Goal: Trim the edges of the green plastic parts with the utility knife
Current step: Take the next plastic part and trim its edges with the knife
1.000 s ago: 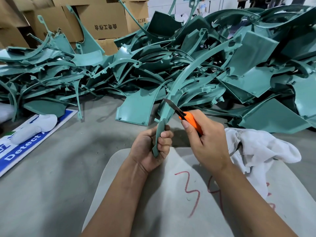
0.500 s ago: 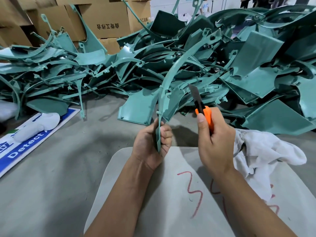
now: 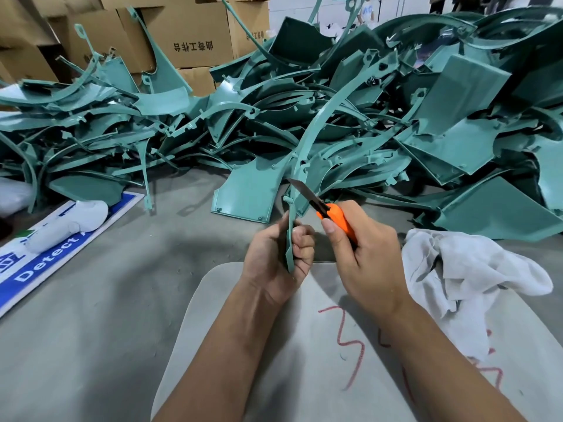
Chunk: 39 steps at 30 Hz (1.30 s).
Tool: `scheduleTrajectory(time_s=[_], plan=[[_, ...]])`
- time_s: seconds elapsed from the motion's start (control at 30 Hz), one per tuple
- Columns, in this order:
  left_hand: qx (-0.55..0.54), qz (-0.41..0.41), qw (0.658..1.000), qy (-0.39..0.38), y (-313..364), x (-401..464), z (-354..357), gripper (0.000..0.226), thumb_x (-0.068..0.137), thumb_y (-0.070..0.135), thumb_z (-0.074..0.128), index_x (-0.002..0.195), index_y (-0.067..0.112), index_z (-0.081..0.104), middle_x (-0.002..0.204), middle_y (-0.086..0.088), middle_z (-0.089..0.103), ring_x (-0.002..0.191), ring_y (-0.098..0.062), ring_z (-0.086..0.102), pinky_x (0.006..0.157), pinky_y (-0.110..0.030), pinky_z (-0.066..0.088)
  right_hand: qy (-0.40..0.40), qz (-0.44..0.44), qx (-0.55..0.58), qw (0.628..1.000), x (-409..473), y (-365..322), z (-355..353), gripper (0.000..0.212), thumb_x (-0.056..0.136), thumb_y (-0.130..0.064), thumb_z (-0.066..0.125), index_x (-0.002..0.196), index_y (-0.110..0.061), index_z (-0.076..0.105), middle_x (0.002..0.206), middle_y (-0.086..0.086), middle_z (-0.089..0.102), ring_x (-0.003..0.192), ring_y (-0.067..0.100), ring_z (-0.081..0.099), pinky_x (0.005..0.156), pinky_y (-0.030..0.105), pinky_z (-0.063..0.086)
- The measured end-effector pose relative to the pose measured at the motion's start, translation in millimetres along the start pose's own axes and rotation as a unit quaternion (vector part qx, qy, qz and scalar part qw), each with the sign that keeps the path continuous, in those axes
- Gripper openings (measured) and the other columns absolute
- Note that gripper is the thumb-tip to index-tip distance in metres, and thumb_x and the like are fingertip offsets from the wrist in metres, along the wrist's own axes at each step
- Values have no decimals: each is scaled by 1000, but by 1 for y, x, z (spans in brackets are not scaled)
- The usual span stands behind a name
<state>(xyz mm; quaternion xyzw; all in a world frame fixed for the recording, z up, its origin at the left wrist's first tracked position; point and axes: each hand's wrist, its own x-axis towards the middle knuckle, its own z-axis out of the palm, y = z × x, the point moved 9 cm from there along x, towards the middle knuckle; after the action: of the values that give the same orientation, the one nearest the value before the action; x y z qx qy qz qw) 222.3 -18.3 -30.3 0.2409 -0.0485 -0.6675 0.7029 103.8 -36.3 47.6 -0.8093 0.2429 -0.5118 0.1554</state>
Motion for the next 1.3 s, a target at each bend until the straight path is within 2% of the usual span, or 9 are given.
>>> scheduleTrajectory(time_s=[0.13,0.37,0.6,0.77,0.87,0.97,1.13,1.2,1.3], plan=[[-21,-5,1000,-8,-1,-1,2,29,108,19,34,86,8,50,65,-3,45,44,-8,48,39,-14,41,20,13,-15,1000,0,3,-3,24,110,-36,48,89,-24,48,64,-13,39,55,11,42,51,33,36],[-28,71,997,-2,19,1,-7,27,105,20,47,99,-1,63,80,-7,64,59,-13,60,54,-19,53,20,17,37,999,3,3,-8,20,110,-32,48,92,-37,40,63,-16,40,55,8,45,53,16,28],[3,153,987,41,31,-2,-12,42,81,13,66,121,2,64,91,-10,72,63,-16,67,51,-22,54,-29,40,0,999,-1,9,5,24,110,-39,49,90,-26,47,60,-12,41,54,11,45,50,22,28],[18,203,976,77,42,-6,-17,17,99,12,59,112,8,67,87,-4,77,64,-13,72,53,-20,55,-62,32,5,998,-2,10,9,24,109,-40,52,91,-24,52,60,-9,43,53,13,47,48,28,34],[3,226,970,92,51,-10,-20,26,99,10,59,124,5,64,88,-4,76,63,-12,71,52,-19,55,-100,36,13,994,-4,11,17,25,106,-43,51,95,-22,57,61,-9,46,53,14,48,49,37,38],[1,266,956,121,62,-16,-25,41,98,9,61,138,2,57,94,-5,76,68,-13,73,54,-20,56,-124,19,13,992,-5,7,18,20,106,-42,52,99,-26,61,61,-9,49,53,15,49,50,32,37],[51,340,922,178,85,-29,-33,35,98,6,63,133,6,59,118,-18,74,101,-31,74,76,-40,63,-185,-8,-18,983,-11,3,29,22,104,-49,53,99,-30,63,69,-11,56,62,13,53,58,40,46],[88,375,905,181,90,-34,-31,30,96,4,64,126,10,62,123,-20,71,111,-39,70,91,-56,58,-156,-4,-7,988,-9,3,25,23,104,-47,52,97,-28,62,66,-9,54,58,14,52,56,40,45],[116,401,895,158,88,-38,-19,34,94,1,66,127,9,61,128,-22,68,105,-37,70,94,-63,52,-93,7,-20,995,-5,6,15,23,105,-43,51,92,-25,58,61,-9,47,54,15,47,52,39,41]])
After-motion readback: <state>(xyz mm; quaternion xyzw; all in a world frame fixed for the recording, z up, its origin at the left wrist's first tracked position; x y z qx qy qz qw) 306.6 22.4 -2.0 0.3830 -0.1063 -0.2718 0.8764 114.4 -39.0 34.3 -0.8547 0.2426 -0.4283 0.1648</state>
